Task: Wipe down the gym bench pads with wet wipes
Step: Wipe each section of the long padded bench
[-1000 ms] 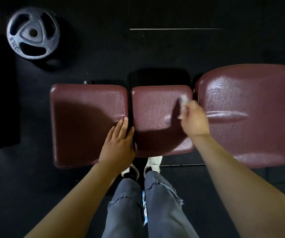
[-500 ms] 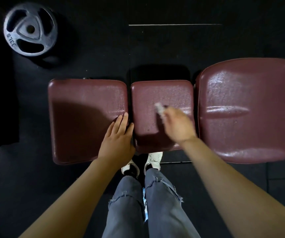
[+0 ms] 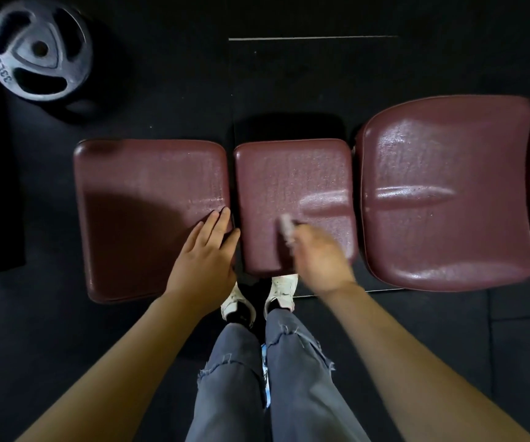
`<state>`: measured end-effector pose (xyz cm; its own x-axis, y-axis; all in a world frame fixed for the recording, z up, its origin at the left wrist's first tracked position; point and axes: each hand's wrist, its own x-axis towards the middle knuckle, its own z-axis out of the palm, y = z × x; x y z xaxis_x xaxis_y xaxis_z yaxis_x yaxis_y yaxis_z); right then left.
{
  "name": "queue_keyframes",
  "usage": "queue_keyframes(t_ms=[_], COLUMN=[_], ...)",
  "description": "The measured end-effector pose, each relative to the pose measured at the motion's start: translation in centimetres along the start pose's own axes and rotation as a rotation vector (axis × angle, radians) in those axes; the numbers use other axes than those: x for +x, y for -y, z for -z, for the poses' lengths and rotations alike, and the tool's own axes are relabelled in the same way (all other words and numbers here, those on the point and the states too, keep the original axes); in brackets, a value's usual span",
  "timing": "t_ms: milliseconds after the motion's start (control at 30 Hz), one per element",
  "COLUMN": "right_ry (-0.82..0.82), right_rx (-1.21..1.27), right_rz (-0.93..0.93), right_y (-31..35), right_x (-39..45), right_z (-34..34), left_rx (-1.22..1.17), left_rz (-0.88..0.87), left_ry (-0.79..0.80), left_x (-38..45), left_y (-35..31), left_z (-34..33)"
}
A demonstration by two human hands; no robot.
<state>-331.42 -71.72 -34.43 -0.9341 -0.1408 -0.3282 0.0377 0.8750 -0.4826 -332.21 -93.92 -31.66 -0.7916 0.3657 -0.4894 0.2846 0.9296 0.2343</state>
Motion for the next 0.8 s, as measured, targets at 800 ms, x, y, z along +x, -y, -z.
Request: queue_keyframes(t_ms=[800], right_ry=[-0.353], right_rx=[0.153], right_rz=[-0.566], right_y=[-4.3], right_x=[-4.7], right_z=[-0.8], left_rx=[-0.074], left_rz=[-0.023], left_ry=[-0.004], left_x=[-0.2], left_y=[0.4], left_z=[-1.1])
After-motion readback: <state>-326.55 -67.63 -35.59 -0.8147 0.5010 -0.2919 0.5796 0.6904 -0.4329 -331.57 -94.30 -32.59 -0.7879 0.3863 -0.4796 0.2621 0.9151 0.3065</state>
